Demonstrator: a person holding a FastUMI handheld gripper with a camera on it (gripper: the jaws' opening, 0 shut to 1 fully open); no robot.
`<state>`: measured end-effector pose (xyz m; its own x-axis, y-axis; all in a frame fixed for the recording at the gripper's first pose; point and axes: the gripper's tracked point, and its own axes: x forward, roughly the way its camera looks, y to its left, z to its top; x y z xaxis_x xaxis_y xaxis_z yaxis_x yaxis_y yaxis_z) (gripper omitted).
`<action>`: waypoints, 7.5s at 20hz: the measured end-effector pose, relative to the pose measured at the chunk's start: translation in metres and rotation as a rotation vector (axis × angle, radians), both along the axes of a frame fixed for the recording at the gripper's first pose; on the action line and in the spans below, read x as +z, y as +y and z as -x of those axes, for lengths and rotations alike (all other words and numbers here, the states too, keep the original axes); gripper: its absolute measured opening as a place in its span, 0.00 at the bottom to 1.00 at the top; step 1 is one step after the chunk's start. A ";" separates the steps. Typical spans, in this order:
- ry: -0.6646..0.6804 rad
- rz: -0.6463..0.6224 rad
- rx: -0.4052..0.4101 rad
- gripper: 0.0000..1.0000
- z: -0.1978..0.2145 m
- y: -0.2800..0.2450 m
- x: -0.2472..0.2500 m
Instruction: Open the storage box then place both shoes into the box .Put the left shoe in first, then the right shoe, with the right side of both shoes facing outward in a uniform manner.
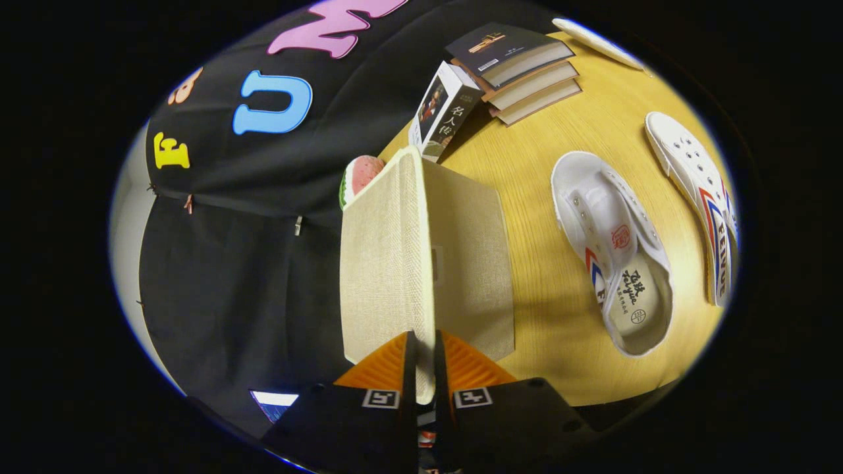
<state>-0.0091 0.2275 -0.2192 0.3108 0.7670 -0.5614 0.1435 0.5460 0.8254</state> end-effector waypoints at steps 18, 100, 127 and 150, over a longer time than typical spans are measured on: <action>-0.054 -0.218 -0.047 0.05 -0.003 0.062 0.112; -0.173 0.631 -0.175 0.06 -0.034 -0.160 -0.044; -0.105 0.457 -0.271 0.06 -0.089 0.092 0.024; -0.386 0.508 -0.069 0.99 -0.054 0.046 0.086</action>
